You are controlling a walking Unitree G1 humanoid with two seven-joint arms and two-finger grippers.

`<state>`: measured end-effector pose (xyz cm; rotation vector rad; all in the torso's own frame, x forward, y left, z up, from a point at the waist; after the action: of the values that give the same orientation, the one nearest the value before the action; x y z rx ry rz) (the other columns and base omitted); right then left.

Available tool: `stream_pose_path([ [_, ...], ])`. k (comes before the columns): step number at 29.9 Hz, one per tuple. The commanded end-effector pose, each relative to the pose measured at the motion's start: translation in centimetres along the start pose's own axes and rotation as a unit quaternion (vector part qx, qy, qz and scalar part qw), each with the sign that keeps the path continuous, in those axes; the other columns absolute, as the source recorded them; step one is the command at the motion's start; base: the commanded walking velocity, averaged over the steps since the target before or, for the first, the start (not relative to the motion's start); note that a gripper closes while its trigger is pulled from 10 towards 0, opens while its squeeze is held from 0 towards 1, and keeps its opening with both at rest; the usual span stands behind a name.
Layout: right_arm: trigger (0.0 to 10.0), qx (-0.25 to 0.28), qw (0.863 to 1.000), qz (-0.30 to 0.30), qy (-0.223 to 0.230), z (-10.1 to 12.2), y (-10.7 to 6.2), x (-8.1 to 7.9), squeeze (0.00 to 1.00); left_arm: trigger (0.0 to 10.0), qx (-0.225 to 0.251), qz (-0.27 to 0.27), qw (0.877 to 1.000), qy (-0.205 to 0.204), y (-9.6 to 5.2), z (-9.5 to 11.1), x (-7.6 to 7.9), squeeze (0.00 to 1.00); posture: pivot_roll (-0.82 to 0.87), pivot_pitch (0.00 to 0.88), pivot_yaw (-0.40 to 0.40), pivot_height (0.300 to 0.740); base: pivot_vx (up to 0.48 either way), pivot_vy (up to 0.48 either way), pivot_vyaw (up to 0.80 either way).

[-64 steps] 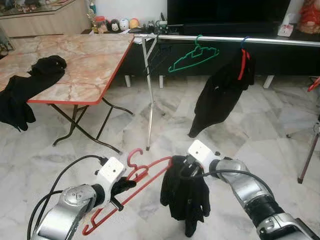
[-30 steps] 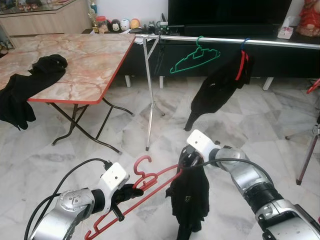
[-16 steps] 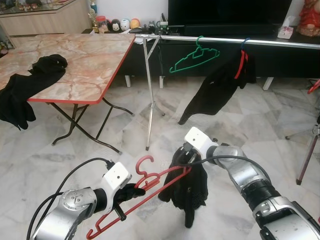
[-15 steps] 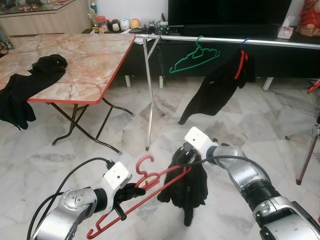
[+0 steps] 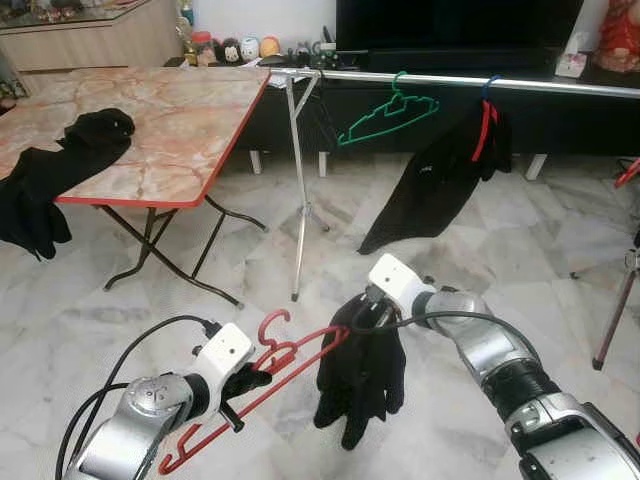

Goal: Hang hanger

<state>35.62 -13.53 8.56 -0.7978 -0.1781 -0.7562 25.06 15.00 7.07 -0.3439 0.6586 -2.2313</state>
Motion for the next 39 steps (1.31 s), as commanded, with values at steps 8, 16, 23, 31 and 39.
stream_pose_path([
  [8,10.0,0.036,0.999,-0.004,-0.010,2.2,0.1,0.7,0.00,10.0,0.036,-0.029,0.999,0.004,-0.2,1.4,0.5,0.00,-0.11,0.000,0.060,0.732,0.000,0.000,0.00],
  [16,10.0,0.039,0.999,-0.005,-0.009,2.3,0.2,0.6,0.00,10.0,0.056,-0.032,0.998,-0.001,-0.2,2.1,0.5,0.00,-0.11,0.000,0.064,0.732,0.000,0.000,0.00],
  [23,10.0,0.043,0.999,-0.003,-0.010,2.5,0.1,0.6,0.00,10.0,0.059,-0.036,0.998,0.002,0.0,2.4,0.6,0.00,-0.12,0.000,0.072,0.732,0.000,0.000,0.00],
  [31,10.0,0.068,0.997,0.016,-0.038,3.8,-0.5,0.7,0.00,10.0,0.051,-0.046,0.998,0.013,0.7,2.1,1.0,0.00,-0.13,0.000,0.073,0.732,0.000,0.000,0.00],
  [39,10.0,0.071,0.990,0.068,-0.101,3.9,-1.4,0.5,0.00,10.0,0.054,-0.091,0.994,0.027,0.6,2.5,1.5,0.00,-0.13,0.000,0.064,0.732,0.000,0.000,0.00],
])
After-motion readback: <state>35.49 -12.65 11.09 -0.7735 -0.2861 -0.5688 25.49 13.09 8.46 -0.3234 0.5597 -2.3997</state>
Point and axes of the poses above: a point about 5 cm out from each wrist's last joint towards the gripper, its own y axis pointing out of the wrist towards the gripper, its own z axis along the axis of the wrist's last joint, x = y × z, the point moved 1 cm from there along y, pointing out of the wrist towards the gripper, and after that the axes turned 7 degrees about -y, right-handed, at the moved point
